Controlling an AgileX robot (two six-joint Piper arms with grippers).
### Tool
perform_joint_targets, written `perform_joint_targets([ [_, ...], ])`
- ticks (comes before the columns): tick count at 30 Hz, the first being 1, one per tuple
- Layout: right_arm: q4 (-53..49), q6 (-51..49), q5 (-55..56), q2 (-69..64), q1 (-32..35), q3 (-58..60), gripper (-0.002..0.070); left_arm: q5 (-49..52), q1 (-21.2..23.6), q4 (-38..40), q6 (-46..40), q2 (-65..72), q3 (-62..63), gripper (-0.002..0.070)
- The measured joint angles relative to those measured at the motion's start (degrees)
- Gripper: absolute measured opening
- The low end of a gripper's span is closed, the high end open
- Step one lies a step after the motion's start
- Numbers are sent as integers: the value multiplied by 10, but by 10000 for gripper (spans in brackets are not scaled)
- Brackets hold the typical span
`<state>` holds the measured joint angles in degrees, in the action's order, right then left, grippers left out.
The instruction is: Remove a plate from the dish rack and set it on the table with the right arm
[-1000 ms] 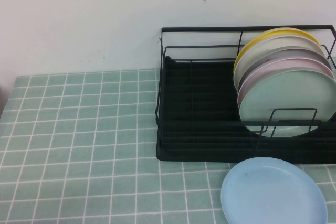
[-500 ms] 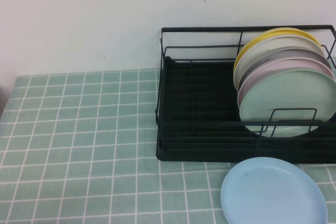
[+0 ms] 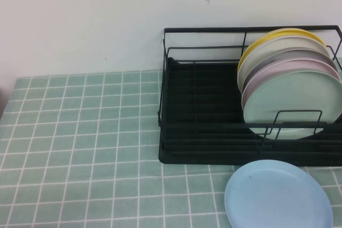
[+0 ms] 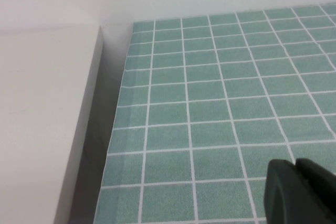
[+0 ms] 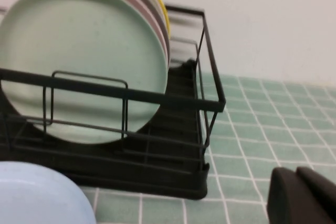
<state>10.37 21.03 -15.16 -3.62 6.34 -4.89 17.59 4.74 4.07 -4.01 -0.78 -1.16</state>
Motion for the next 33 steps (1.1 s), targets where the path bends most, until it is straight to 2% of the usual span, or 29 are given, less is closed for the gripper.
perform_joint_targets([
  [9, 7, -17, 30, 43, 14, 63, -1, 3, 0, 0, 0, 0, 0, -4],
  [19, 13, -19, 43, 43, 15, 65, -1, 7, 0, 0, 0, 0, 1, -4],
  [25, -25, -19, -27, 43, 17, 65, -1, 7, 0, 0, 0, 0, 1, -4],
  [33, -34, -36, -49, 43, 17, 62, -1, 7, 0, 0, 0, 0, 1, -4],
])
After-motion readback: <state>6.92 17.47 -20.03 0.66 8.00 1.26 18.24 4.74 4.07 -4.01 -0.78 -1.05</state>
